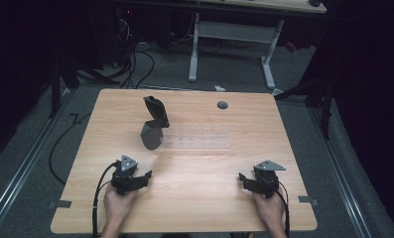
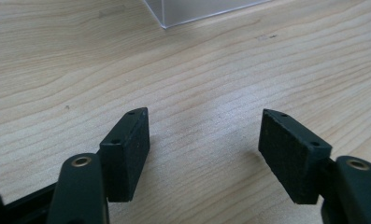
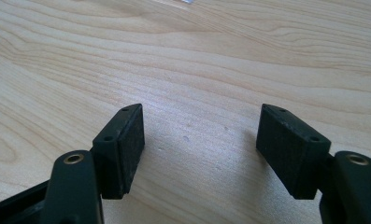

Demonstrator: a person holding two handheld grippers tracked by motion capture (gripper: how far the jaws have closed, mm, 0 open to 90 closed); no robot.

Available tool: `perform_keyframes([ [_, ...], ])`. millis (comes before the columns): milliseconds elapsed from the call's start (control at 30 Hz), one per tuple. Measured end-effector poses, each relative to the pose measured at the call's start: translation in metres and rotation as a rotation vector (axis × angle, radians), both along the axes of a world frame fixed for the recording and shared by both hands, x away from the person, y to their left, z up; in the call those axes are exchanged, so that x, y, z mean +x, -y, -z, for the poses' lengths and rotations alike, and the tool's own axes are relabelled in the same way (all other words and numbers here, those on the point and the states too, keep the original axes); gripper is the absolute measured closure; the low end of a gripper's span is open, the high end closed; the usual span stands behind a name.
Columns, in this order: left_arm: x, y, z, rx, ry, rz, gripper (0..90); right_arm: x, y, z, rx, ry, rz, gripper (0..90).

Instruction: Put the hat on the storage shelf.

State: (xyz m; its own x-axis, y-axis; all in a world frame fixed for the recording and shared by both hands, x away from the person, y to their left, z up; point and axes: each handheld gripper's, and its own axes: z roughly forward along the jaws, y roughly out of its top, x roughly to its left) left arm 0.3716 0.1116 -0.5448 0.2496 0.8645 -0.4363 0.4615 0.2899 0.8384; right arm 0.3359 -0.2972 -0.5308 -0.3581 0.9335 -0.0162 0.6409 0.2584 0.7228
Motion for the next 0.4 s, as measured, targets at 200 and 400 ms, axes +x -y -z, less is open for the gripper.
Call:
perform_keyframes([
  [200,-0.0017,0.0032,0.0018,0.041,0.011,0.012,33.3,-0.0001,0.0000,0.0000,0.000,0.000,-0.001,32.5],
  [400,-0.0016,0.0040,0.0017,0.037,0.008,0.012,32.2,0.0000,-0.0002,0.0000,0.000,0.000,-0.006,32.2],
])
